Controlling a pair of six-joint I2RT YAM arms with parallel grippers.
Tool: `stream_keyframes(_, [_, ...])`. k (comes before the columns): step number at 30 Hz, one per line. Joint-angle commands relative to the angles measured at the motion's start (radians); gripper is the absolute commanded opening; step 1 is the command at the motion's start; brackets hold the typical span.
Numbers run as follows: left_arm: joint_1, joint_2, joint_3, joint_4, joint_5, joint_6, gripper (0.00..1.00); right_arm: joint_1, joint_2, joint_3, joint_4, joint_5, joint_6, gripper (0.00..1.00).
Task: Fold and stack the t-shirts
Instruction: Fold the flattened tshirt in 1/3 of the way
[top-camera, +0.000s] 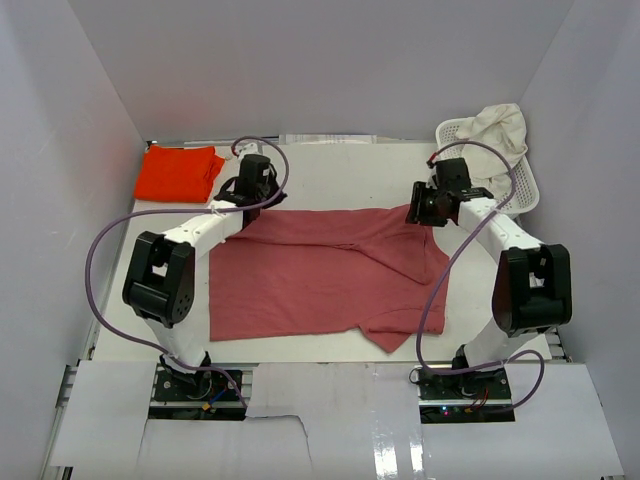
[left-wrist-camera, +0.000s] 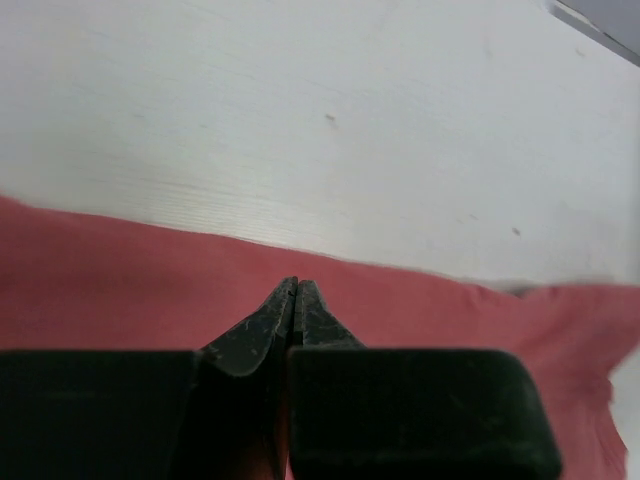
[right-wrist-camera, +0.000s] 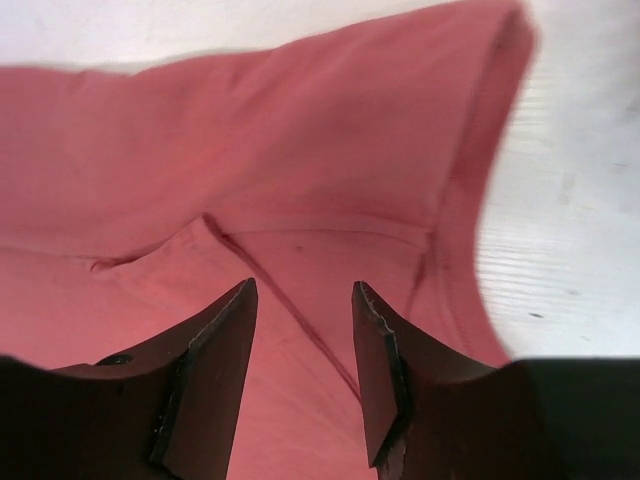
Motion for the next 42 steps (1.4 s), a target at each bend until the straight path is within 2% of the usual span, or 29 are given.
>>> stream_keyframes(1, [-0.048, -0.038, 0.047, 0.044, 0.168, 0.029, 0.13, 0.058, 0.039, 0.008, 0.008, -0.096, -0.044, 0.49])
stream_keyframes(6, [-0.102, 0.065, 0.128, 0.079, 0.330, 0.024, 0.13, 0.101, 0.117, 0.046, 0.002, -0.117, -0.056, 0.49])
stream_keyframes(11, [-0.136, 0.183, 0.237, 0.039, 0.337, 0.040, 0.13, 0.118, 0.160, 0.068, 0.010, -0.163, -0.061, 0.52])
stream_keyframes(27, [-0.136, 0.334, 0.267, -0.008, 0.370, 0.003, 0.12, 0.170, 0.284, 0.144, 0.025, -0.177, -0.065, 0.52])
stream_keyframes(30, [-0.136, 0.334, 0.259, -0.004, 0.367, 0.000, 0.12, 0.171, 0.291, 0.140, 0.033, -0.182, -0.064, 0.46])
stream_keyframes(37, [-0.136, 0.347, 0.256, -0.004, 0.374, -0.002, 0.12, 0.176, 0.274, 0.132, 0.036, -0.176, -0.061, 0.12])
stream_keyframes(42, [-0.137, 0.350, 0.250, -0.004, 0.373, -0.005, 0.12, 0.185, 0.239, 0.125, 0.030, -0.180, -0.059, 0.10])
